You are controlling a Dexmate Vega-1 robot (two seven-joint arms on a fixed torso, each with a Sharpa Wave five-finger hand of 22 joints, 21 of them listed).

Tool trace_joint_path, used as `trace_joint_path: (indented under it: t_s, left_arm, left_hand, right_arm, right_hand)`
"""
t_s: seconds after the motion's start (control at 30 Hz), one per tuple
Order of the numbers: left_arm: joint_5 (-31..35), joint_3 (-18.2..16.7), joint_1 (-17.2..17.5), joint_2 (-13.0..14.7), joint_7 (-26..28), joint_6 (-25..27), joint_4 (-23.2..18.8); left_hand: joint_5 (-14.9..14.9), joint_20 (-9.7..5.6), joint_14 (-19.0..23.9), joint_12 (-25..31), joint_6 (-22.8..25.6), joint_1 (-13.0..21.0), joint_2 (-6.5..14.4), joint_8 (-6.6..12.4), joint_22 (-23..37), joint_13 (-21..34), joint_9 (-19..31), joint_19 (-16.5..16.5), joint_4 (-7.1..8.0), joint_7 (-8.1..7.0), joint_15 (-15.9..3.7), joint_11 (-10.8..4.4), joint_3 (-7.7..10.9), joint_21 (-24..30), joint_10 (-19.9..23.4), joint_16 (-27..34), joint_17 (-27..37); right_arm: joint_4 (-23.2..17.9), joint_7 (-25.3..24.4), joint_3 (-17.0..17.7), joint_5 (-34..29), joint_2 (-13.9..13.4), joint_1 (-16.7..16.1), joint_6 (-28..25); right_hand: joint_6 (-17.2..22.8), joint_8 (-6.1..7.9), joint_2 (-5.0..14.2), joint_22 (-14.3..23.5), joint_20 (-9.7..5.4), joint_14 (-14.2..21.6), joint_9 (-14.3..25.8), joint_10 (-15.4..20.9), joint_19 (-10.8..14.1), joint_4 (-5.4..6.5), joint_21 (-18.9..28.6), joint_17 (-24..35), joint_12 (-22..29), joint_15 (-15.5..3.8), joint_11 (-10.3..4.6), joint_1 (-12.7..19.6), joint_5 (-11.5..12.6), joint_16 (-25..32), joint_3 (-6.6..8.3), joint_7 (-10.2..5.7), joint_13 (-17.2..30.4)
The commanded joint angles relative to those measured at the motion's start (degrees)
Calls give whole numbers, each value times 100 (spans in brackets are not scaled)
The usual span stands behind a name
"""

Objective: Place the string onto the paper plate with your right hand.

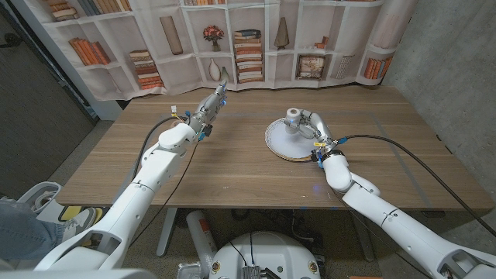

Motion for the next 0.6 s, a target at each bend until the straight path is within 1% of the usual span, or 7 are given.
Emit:
trace_joint_path:
  t_s: [0.03, 0.07, 0.13, 0.17, 0.47, 0.53, 0.6]
  left_arm:
    - [22, 27, -27, -18, 13, -23, 32]
    - [4, 25, -35, -24, -4, -21, 48]
    - [11, 30, -43, -29, 1, -23, 57]
    - [8, 33, -51, -27, -14, -21, 65]
    - [13, 25, -80, -47, -4, -49, 116]
    - [6, 24, -85, -53, -15, -66, 135]
    - [2, 23, -91, -48, -25, -50, 141]
  left_hand:
    - [24, 13, -253, 15, 5, 37, 41, 0, 27, 13, 17, -440, 15, 5, 24, 28, -29, 48, -45, 17, 26]
    - [24, 14, -255, 15, 6, 38, 41, 0, 27, 13, 17, -440, 15, 6, 23, 27, -29, 48, -44, 16, 26]
    - [23, 15, -256, 14, 9, 38, 42, 2, 27, 13, 17, -439, 15, 4, 22, 24, -32, 48, -47, 16, 26]
    - [23, 15, -257, 12, 8, 39, 43, 1, 27, 13, 17, -440, 16, 5, 23, 24, -34, 48, -52, 16, 26]
    - [23, 17, -259, 14, 7, 42, 47, 0, 27, 13, 17, -452, 15, 5, 19, 24, -46, 45, -48, 15, 26]
    - [23, 15, -259, 14, 7, 43, 47, 0, 27, 13, 17, -454, 15, 7, 17, 27, -49, 44, -49, 16, 26]
    - [23, 17, -259, 14, 6, 44, 48, 0, 27, 13, 17, -453, 15, 5, 19, 25, -52, 45, -50, 16, 26]
  right_arm:
    - [207, 15, -81, 70, 40, 162, -189]
    - [235, 3, -89, 68, 44, 174, -187]
    - [280, -22, -103, 65, 59, 199, -218]
    - [319, -24, -114, 68, 64, 216, -205]
    - [523, -149, -185, 44, 120, 304, -231]
    - [557, -158, -195, 61, 132, 314, -228]
    - [599, -177, -206, 77, 155, 326, -233]
  right_hand:
    - [181, -6, 323, 7, -679, 9, 20, 58, -13, 31, 10, 7, -27, -692, -45, 54, -4, -42, 8, -160, 6]
    - [183, -6, 323, 7, -678, 8, 20, 65, -14, 31, 10, 8, -26, -692, -28, 54, -5, -43, 7, -159, 6]
    - [184, -8, 324, 7, -679, 8, 20, 62, -16, 32, 9, 7, -32, -690, -43, 51, -8, -46, 4, -156, 6]
    - [188, -8, 322, 7, -678, -1, 20, 74, -17, 33, 8, 5, -32, -688, -21, 50, -10, -53, 1, -148, 7]
    - [198, -15, 322, 6, -676, -63, 21, 86, -47, 32, -4, -10, -48, -685, -71, 48, -20, -98, -9, -165, 7]
    - [203, -16, 327, 5, -674, -57, 21, 99, -50, 33, -5, -13, -49, -687, -42, 49, -22, -99, -10, -172, 7]
    - [204, -17, 329, 5, -677, -53, 21, 90, -52, 33, -6, -14, -56, -689, -59, 50, -23, -101, -11, -168, 7]
